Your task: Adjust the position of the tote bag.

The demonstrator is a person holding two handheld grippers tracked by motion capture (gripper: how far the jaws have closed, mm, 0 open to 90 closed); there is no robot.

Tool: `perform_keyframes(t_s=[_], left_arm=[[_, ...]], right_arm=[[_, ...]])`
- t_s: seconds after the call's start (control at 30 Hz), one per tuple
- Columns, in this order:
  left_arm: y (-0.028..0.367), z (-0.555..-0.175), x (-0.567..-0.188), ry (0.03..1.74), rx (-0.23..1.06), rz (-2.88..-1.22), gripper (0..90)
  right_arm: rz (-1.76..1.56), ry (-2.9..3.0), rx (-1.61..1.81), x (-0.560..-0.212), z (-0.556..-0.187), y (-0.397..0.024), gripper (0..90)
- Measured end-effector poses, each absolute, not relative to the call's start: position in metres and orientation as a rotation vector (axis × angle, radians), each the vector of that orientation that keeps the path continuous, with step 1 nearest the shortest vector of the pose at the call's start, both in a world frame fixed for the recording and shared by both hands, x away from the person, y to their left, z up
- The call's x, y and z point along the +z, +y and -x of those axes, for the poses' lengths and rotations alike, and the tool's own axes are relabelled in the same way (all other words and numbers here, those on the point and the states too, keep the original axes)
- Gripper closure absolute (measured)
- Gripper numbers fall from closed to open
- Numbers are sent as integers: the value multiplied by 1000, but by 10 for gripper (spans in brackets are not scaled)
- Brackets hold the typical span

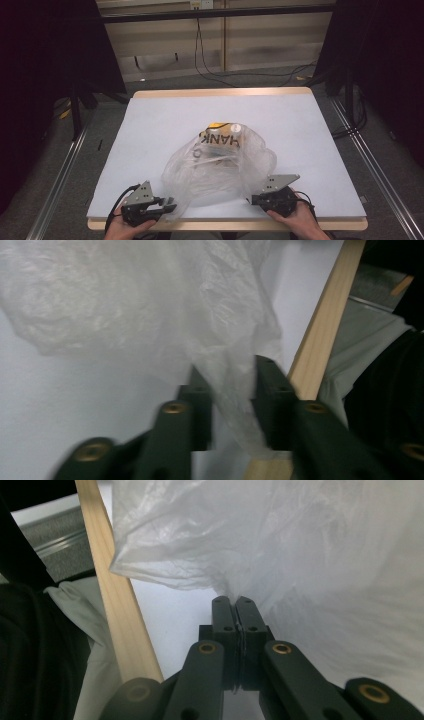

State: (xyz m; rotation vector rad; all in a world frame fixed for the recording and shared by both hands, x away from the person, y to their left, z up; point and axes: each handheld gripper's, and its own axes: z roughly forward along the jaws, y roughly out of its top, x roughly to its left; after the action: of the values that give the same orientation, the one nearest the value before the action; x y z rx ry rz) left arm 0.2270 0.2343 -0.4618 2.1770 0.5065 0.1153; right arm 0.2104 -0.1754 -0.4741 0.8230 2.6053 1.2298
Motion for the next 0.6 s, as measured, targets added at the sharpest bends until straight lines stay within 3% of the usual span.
perform_keyframes(t_s=[0.07,0.17,0.6], left_arm=[[236,-227,-461,513,110,-2160,861],[241,-227,-456,514,126,-2117,884],[249,-223,-446,501,127,-2003,886]], right_arm=[[-828,2601,1241,-473,-210,-177,891],[-831,2574,1283,-468,-210,-180,894],[-792,2482,1400,-450,-205,-189,896]])
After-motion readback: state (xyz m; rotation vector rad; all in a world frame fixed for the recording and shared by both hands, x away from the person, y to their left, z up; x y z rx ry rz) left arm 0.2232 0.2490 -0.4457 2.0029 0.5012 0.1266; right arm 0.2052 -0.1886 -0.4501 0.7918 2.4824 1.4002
